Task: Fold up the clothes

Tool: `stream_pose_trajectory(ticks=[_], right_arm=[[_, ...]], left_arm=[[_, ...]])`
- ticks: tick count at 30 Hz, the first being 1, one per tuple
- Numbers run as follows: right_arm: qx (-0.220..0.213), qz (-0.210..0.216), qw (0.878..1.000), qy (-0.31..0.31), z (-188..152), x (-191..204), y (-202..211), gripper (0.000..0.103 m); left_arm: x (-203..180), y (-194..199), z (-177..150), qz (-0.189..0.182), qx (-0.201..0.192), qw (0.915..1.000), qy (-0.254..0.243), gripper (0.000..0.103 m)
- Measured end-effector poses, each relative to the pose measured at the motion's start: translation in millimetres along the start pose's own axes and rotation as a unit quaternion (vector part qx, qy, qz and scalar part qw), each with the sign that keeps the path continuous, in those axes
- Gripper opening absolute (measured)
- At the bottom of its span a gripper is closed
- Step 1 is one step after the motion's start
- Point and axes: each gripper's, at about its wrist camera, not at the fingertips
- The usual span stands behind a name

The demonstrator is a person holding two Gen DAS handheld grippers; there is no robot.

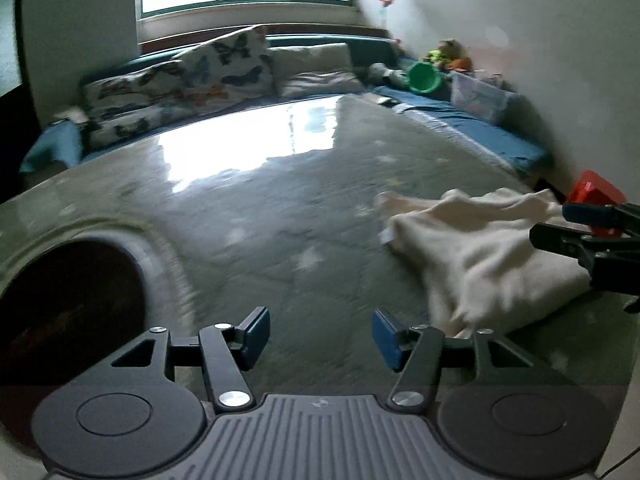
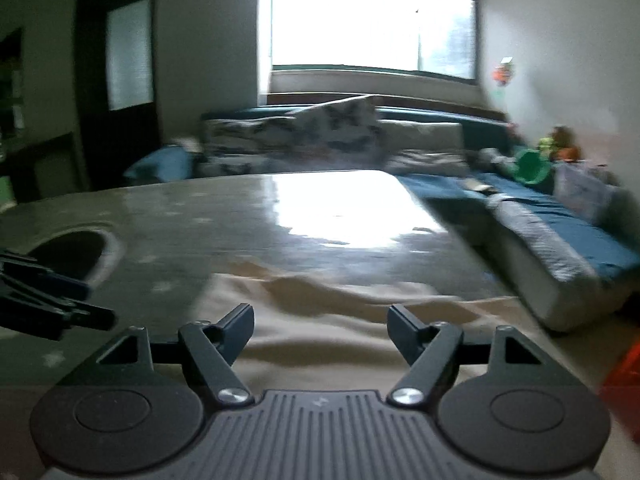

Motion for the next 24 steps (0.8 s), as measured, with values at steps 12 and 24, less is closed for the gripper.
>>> stream_pose_trajectory(ticks=[12,24], right_arm=[[0.027,0.122,0.990,0.071,-6,117,-30,0.084],[0.065,0.167,0.980,0.089,-7,175,-79,0.087]], left_arm=[[95,52,-62,0.108,0.002,0.9905,0.085,0.080],[183,87,-112,0.222,0.000,0.9614,0.162,0.088]])
Point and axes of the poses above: each gripper's, at about its wrist camera, not at the fingertips, and y roughly against the way its jaws point, x to its left, z to its top, and after that the axes turned 5 degrees about -y, right-handed
